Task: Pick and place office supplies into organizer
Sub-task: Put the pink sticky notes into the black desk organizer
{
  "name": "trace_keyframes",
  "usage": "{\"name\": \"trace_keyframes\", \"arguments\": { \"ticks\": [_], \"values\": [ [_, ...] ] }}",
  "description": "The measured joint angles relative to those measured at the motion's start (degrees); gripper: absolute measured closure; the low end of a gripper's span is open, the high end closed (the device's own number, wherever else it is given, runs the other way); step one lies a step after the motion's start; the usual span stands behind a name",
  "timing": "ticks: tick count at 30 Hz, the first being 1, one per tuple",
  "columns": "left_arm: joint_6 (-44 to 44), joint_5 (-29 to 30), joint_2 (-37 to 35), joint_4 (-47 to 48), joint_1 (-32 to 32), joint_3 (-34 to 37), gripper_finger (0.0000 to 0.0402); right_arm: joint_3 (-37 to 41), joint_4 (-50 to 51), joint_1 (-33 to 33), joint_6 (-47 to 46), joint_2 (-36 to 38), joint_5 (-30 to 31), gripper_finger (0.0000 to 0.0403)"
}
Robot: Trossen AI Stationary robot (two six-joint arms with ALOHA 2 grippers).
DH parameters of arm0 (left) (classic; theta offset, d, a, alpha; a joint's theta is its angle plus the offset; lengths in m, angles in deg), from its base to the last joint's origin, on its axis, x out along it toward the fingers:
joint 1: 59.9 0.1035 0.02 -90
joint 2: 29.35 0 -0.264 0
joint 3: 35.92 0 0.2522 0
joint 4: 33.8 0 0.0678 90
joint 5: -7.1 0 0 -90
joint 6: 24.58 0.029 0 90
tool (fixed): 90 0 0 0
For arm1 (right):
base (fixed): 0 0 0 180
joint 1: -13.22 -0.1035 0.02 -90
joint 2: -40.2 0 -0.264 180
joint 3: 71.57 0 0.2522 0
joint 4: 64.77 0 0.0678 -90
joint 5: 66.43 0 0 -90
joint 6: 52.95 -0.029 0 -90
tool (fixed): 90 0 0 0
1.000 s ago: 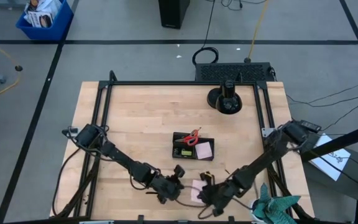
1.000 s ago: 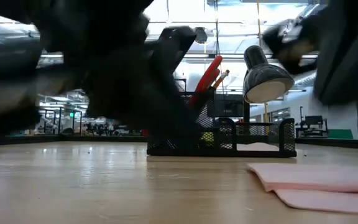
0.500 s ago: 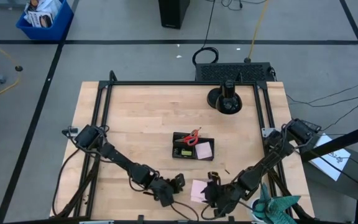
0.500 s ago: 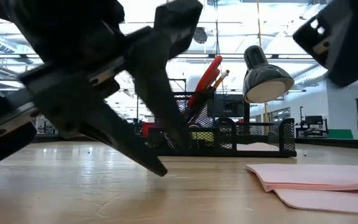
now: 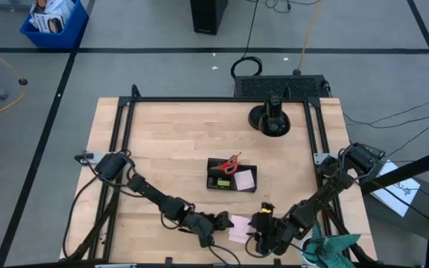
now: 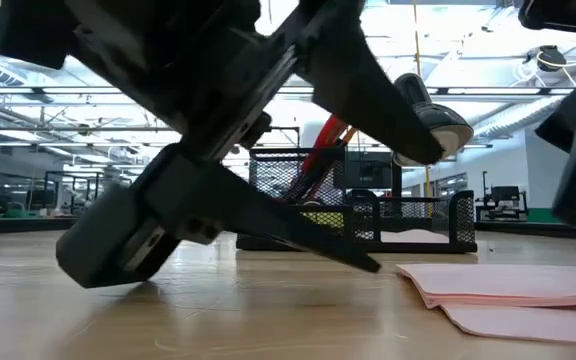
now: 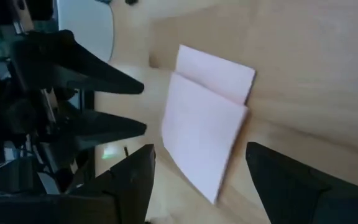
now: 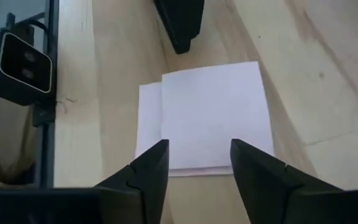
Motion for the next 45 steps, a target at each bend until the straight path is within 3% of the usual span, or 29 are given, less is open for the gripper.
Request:
{"name": "trace_keyframes", "arguments": {
  "ticks": [8,14,23,39,45],
  "values": [
    [-3.28,-6.96,0.82,4.70,1.23,-2.36,0.0144,1.31,-0.09,-0.26,-8.05,0.00,0.02,0.0252],
    [-3.78,-8.43,0.78,7.99,2.35,-2.76,0.0144,3.89,-0.98,-0.24,-10.92,0.00,-0.02,0.0255],
    [-3.83,-12.55,1.09,7.70,3.96,-2.76,0.0144,8.89,-17.66,2.43,-2.87,-0.94,-0.10,0.0262],
    [-3.62,-14.58,2.55,6.13,4.99,-2.98,0.0145,9.03,-23.67,4.81,2.36,-4.35,-3.30,0.0269],
    [-5.08,-18.48,2.59,6.49,5.32,-3.01,0.0178,9.29,-23.60,5.31,1.61,-4.35,-3.55,0.0269]
  ]
}}
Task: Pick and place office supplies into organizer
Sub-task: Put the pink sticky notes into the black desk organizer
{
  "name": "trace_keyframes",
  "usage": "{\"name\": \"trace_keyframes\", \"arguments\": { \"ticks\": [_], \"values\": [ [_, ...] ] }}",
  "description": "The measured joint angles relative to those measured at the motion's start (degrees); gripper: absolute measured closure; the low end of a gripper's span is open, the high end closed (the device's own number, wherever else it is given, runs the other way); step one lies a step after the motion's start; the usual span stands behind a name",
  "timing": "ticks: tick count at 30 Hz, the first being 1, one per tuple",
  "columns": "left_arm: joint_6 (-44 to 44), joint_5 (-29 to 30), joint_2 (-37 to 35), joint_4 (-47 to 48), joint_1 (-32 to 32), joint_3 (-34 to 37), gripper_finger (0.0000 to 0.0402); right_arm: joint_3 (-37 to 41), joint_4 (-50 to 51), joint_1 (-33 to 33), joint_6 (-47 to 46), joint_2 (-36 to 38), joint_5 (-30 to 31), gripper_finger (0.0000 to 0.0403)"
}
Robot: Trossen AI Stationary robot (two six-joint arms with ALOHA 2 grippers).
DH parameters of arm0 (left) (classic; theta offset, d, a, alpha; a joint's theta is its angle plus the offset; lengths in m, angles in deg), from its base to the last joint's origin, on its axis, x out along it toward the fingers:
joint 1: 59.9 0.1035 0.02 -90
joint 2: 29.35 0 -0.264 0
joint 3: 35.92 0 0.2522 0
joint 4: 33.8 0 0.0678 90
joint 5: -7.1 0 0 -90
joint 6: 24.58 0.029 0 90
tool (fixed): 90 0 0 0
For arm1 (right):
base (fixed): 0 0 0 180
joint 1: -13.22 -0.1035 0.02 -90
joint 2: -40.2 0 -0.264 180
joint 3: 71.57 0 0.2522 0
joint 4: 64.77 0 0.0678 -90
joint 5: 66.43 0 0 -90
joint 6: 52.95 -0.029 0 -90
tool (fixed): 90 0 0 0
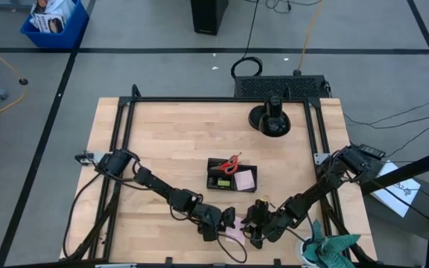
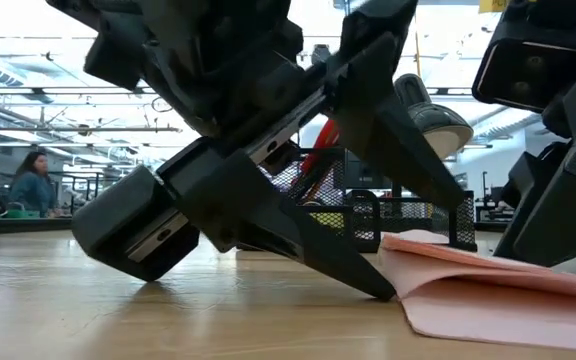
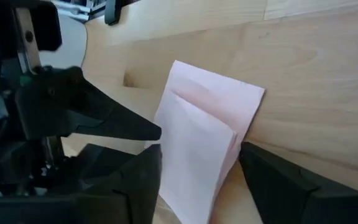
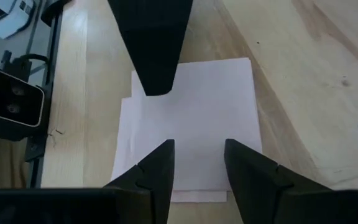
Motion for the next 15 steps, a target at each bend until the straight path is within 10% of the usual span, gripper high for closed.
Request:
{"name": "trace_keyframes", "arguments": {
  "ticks": [15],
  "values": [
    [-7.39,1.44,0.09,1.31,-0.31,-0.17,0.0192,8.77,-17.01,2.01,-1.65,0.09,-0.65,0.0301]
  ]
}}
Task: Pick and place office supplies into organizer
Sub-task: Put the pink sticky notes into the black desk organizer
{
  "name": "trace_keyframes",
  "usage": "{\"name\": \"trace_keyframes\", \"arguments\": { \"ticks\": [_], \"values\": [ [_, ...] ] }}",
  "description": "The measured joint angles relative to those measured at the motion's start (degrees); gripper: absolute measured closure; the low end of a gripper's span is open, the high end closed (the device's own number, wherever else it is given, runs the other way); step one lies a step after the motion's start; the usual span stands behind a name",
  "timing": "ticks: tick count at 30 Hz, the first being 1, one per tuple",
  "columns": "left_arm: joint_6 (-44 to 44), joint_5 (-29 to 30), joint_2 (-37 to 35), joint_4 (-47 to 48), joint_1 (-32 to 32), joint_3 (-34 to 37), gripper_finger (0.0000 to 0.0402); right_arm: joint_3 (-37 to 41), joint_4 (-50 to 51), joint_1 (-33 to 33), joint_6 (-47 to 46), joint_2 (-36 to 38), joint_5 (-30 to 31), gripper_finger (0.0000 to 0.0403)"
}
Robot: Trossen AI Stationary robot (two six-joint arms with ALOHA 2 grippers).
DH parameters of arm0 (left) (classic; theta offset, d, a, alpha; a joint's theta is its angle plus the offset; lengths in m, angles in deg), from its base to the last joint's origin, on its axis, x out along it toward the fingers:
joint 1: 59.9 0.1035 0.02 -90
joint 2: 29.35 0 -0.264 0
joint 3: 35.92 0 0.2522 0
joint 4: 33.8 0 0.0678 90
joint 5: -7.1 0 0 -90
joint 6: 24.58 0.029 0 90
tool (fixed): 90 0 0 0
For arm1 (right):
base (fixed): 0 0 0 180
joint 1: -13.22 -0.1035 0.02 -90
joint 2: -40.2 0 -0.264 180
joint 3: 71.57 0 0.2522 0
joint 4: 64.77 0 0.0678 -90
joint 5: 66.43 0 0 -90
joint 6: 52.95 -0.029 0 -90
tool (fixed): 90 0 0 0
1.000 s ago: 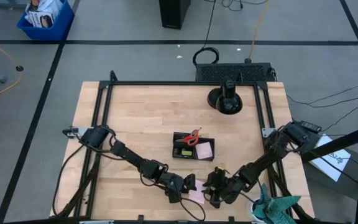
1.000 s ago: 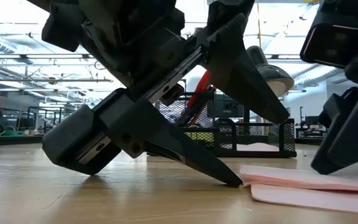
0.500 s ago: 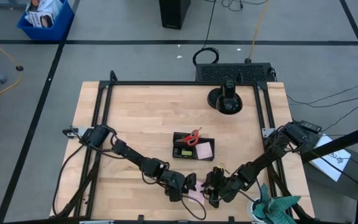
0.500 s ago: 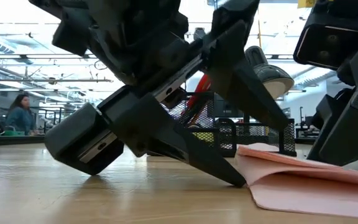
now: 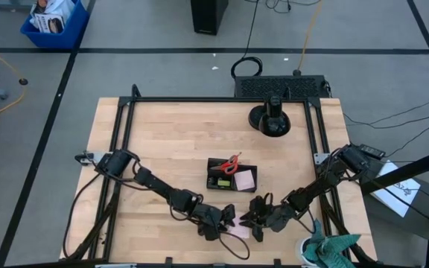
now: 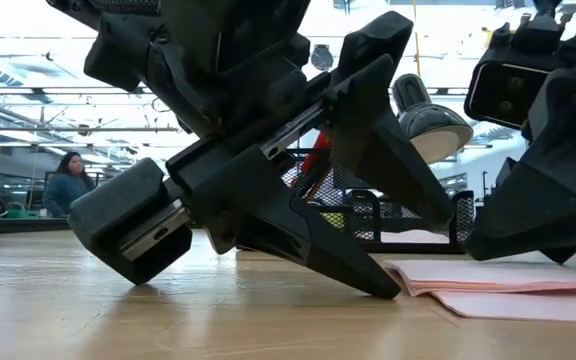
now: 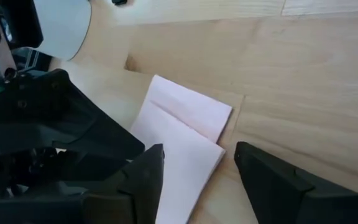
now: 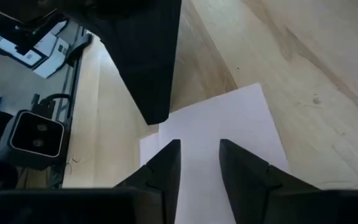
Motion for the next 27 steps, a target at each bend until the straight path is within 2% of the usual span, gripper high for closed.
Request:
{"name": "trace_keyframes", "arguments": {
  "ticks": [13,27],
  "values": [
    [0.57,1.20,0.11,-1.30,0.68,0.16,0.0187,0.13,-1.33,0.07,1.01,-0.11,-0.37,0.0303],
    [-0.60,0.03,0.22,-2.25,2.00,0.16,0.0230,-0.39,-3.48,0.82,2.43,-0.36,-1.27,0.0303]
  ]
}}
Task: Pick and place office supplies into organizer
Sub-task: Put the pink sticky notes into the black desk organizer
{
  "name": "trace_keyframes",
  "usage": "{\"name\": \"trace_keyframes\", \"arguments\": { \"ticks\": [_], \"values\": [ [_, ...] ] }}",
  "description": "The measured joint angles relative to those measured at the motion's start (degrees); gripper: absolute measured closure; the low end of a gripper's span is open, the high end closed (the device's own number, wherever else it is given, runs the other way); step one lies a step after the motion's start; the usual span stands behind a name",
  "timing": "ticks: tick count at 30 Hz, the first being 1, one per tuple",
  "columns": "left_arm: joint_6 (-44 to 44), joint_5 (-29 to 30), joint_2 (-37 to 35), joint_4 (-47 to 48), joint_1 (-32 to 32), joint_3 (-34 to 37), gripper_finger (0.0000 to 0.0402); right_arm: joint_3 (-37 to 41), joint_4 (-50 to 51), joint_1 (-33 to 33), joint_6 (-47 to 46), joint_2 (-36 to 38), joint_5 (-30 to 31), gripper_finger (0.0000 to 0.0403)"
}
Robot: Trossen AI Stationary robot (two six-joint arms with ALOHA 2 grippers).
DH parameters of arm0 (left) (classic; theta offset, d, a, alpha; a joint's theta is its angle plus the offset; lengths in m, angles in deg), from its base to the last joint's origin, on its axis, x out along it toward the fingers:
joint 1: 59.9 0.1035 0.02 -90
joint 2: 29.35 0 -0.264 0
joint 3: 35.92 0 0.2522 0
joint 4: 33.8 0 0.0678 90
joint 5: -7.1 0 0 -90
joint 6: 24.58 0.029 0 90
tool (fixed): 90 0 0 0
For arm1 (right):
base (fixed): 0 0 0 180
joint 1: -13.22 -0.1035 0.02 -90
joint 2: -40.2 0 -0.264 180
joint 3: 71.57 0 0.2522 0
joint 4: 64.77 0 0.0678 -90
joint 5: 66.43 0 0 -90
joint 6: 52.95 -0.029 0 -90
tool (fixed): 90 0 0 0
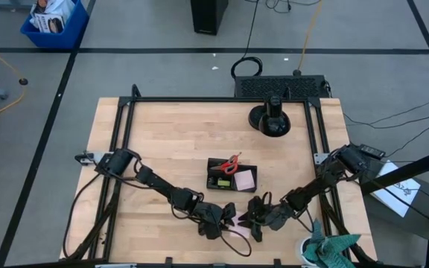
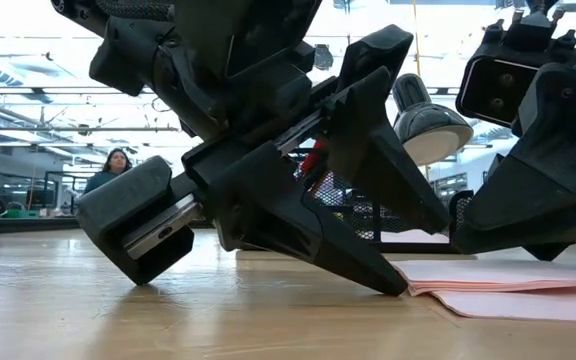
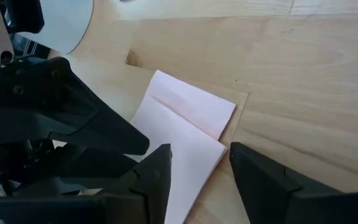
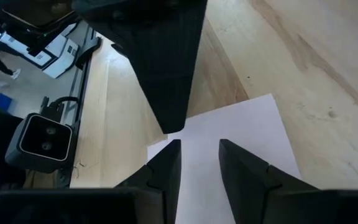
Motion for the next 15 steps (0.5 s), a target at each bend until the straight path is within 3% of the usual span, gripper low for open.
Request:
{"name": "trace_keyframes", "arguments": {
  "ticks": [15],
  "values": [
    [-5.34,0.98,0.39,-3.31,2.11,0.22,0.0271,-2.45,-0.44,1.10,3.91,-2.59,-3.12,0.0303]
  ]
}}
